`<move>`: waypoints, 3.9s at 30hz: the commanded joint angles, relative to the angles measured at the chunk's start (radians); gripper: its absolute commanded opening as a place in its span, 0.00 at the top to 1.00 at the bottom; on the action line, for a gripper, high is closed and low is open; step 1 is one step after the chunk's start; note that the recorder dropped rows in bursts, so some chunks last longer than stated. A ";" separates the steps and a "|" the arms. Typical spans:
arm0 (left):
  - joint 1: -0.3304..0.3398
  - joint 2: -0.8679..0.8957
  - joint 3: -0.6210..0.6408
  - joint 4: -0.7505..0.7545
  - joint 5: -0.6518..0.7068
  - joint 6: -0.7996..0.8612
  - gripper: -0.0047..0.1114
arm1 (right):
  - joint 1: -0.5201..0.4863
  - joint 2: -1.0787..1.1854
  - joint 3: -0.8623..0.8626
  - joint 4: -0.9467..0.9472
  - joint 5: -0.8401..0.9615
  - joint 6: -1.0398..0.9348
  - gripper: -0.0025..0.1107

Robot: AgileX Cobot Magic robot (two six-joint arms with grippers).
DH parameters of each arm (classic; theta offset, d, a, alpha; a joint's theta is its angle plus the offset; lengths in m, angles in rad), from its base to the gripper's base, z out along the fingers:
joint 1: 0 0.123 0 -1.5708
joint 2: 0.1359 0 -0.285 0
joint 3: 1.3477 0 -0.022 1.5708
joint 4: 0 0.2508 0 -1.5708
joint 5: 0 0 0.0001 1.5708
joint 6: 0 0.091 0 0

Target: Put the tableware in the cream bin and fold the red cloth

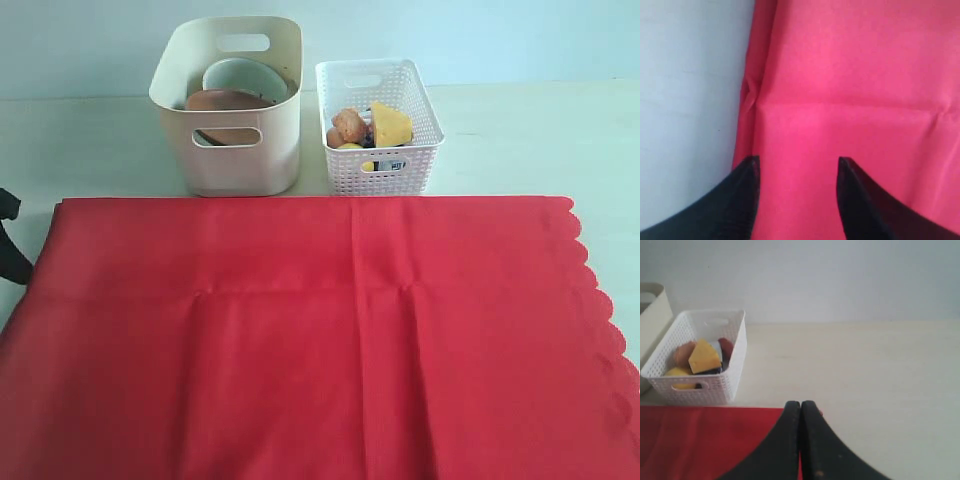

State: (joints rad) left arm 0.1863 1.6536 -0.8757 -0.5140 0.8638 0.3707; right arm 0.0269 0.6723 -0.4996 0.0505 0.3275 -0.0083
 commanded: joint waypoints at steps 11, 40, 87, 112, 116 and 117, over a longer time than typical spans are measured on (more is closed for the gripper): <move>0.003 0.086 0.003 0.011 -0.007 0.037 0.55 | -0.004 0.290 -0.006 0.174 0.128 -0.064 0.98; 0.003 0.243 0.003 0.001 -0.082 0.080 0.55 | -0.004 0.472 -0.006 0.384 0.144 -0.280 0.98; 0.142 0.058 0.001 -0.005 0.228 0.143 0.96 | 0.311 0.819 -0.106 0.566 0.105 -0.640 0.98; -0.023 -0.129 -0.001 -0.100 0.331 0.122 0.96 | 0.311 1.092 -0.157 0.470 0.034 -0.485 0.98; -0.103 -0.161 -0.065 -0.196 0.357 0.122 0.96 | 0.311 1.092 -0.157 0.474 0.034 -0.485 0.98; -0.132 -0.165 -0.098 -0.241 0.357 0.122 0.96 | 0.311 1.092 -0.157 0.474 0.034 -0.481 0.98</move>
State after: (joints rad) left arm 0.0905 1.5053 -0.9295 -0.6690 1.2151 0.4965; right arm 0.3362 1.7435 -0.6575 0.5287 0.3689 -0.4967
